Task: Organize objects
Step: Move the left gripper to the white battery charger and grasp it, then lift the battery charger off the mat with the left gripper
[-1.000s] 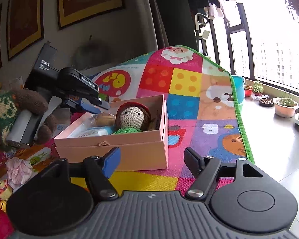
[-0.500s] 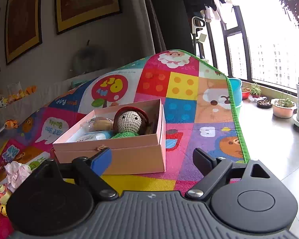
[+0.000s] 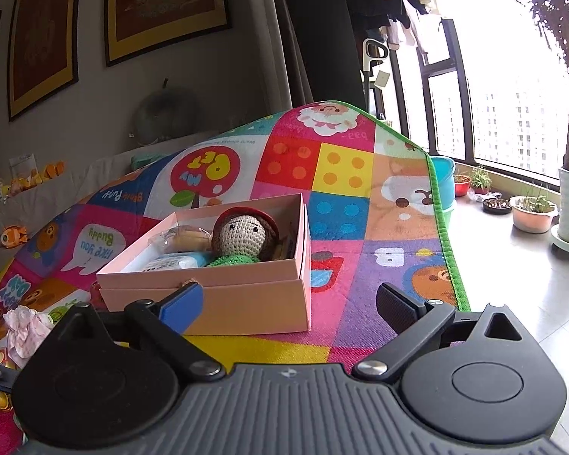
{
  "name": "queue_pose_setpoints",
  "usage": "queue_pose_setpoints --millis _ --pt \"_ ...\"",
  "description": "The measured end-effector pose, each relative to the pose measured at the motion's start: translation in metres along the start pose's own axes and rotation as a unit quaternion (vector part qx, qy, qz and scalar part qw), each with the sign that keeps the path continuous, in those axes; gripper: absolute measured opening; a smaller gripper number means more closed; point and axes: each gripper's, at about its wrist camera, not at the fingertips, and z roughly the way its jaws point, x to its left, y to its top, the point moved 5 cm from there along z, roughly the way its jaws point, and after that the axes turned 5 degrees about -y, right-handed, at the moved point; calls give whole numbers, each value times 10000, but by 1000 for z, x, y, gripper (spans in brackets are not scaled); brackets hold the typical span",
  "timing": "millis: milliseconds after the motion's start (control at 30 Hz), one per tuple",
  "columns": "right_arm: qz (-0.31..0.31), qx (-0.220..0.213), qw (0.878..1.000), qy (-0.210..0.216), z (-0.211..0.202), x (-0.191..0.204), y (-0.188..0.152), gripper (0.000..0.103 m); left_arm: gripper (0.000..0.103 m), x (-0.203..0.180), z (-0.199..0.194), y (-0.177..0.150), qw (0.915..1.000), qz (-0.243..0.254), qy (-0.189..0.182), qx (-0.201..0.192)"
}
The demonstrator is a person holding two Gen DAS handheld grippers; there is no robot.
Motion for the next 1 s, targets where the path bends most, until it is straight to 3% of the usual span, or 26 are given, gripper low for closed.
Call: queue_pose_setpoints --millis 167,300,367,533,733,867,1000 --pt "1 -46 10000 28 -2 0 0 101 31 -16 24 17 9999 133 -69 51" --pt "-2 -105 9999 36 -3 1 0 103 31 -44 37 18 9958 879 -42 265" --pt "-11 -121 9999 43 -4 1 0 103 31 -58 43 11 9899 1356 83 410" --pt "-12 -149 9999 51 -5 2 1 103 32 -85 39 -14 9635 2599 151 618" --pt "-13 -160 9999 43 -5 1 1 103 32 -93 35 -25 9610 2674 58 704" --pt "-8 -168 9999 41 -5 1 1 103 42 -83 41 -13 9595 2734 376 565" --pt "-9 -171 9998 41 -5 1 1 103 42 -61 37 6 9569 2740 924 281"
